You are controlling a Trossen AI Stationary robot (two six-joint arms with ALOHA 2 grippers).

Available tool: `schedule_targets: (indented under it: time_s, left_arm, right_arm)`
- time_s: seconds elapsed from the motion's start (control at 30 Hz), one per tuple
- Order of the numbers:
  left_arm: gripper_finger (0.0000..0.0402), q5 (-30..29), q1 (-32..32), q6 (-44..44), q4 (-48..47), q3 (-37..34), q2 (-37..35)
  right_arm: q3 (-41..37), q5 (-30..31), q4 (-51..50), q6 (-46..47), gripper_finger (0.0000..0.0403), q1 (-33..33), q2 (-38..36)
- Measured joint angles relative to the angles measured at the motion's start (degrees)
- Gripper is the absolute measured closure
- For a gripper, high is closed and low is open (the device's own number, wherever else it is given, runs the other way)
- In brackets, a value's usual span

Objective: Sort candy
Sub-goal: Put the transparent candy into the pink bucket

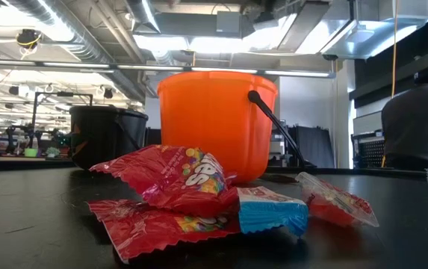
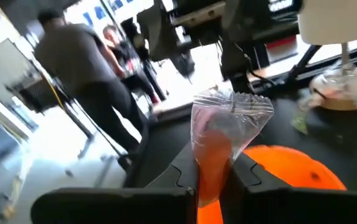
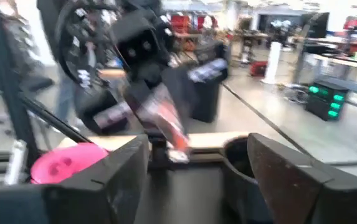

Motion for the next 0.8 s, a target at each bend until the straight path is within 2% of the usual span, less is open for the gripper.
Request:
schedule_targets:
  time_s: [0.17, 0.33, 0.4, 0.47, 0.63, 0.7, 0.8]
  left_arm:
    - [0.0382, 2.8, -1.25, -12.27, -16.59, 0.03, -8.11]
    - [0.0382, 13.13, -3.53, -22.18, -33.0, 0.03, -14.61]
    - [0.0382, 15.4, -4.44, -27.67, -38.06, 0.03, -16.19]
    - [0.0381, 17.07, -5.42, -33.07, -41.27, 0.07, -17.08]
    - [0.0381, 21.07, -8.6, -40.16, -51.4, 0.05, -16.4]
    - [0.0381, 22.75, -9.74, -43.65, -53.91, 0.05, -15.3]
    - [0.0381, 26.01, -11.7, -50.0, -56.34, 0.03, -13.66]
  right_arm:
    - [0.02, 6.75, -1.78, -2.62, 0.0119, -0.04, -5.84]
    - [-0.02, 12.17, -2.94, -4.51, 0.0118, -0.09, -8.33]
    - [-0.02, 13.54, -2.72, -4.7, 0.0118, -0.09, -8.68]
    - [0.0, 13.76, -2.86, -4.7, 0.0118, -0.09, -8.56]
    - [-0.13, 14.27, -6.48, -6.26, 0.0118, -0.09, -8.02]
    - [-0.11, 17.84, -6.23, -8.82, 0.0118, -0.15, -8.49]
    - [-0.11, 27.92, -5.12, -12.18, 0.0118, -0.2, -10.73]
